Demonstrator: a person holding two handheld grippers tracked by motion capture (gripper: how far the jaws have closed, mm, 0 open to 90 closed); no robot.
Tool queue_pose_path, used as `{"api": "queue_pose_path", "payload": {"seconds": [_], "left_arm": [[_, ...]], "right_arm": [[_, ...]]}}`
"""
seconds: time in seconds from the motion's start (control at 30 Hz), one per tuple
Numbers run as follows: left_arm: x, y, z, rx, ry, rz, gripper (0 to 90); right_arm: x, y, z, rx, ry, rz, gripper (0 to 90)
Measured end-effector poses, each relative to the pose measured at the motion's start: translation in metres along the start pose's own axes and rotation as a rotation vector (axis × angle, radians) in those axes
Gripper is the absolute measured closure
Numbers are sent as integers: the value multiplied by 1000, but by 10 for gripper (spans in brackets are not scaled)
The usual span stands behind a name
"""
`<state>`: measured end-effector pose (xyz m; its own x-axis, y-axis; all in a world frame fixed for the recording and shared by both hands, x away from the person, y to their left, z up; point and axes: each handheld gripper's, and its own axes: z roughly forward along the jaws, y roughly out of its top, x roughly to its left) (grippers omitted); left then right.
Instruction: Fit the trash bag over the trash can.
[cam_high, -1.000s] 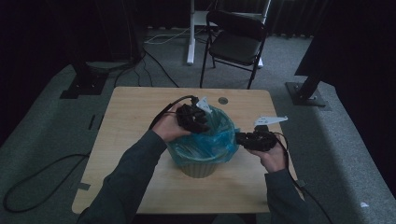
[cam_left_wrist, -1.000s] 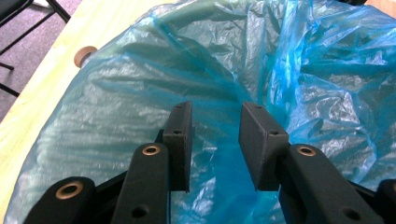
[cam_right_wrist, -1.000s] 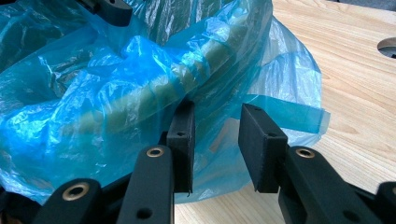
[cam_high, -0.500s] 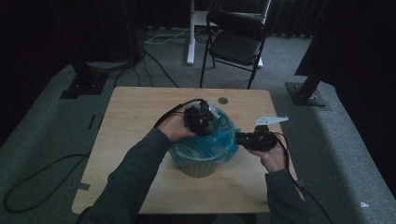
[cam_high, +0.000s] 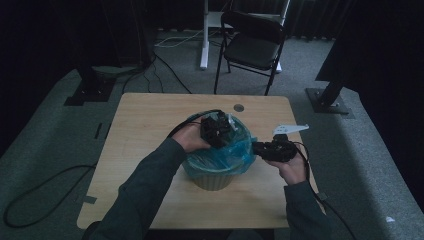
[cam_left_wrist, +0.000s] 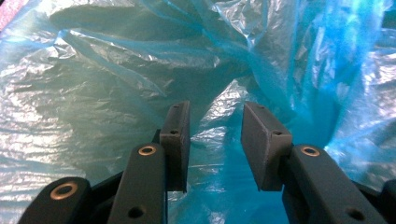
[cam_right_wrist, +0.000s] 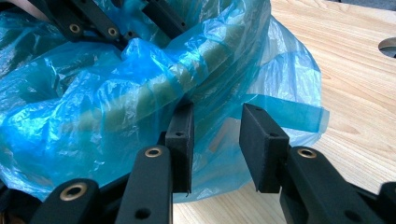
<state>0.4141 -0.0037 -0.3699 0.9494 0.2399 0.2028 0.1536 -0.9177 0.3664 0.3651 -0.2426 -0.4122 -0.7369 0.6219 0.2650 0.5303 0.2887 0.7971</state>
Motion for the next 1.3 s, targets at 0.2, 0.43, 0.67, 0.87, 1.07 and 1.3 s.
{"api": "queue_pose_path", "payload": {"seconds": [0.2,0.43,0.67,0.87,1.07,1.3], "left_arm": [[0,2,9,29,7,3,605],[-1,4,17,67,17,7,603],[-4,5,23,108,25,29,601],[-8,6,28,129,31,49,595],[-8,6,28,133,30,52,593],[-8,6,31,152,23,54,587]], "right_arm": [[0,0,0,1,1,0,648],[0,0,0,0,2,1,646],[0,0,0,-1,3,0,645],[-1,0,0,-1,4,1,643],[0,0,0,-1,5,2,642],[0,-1,-1,-1,4,1,639]]}}
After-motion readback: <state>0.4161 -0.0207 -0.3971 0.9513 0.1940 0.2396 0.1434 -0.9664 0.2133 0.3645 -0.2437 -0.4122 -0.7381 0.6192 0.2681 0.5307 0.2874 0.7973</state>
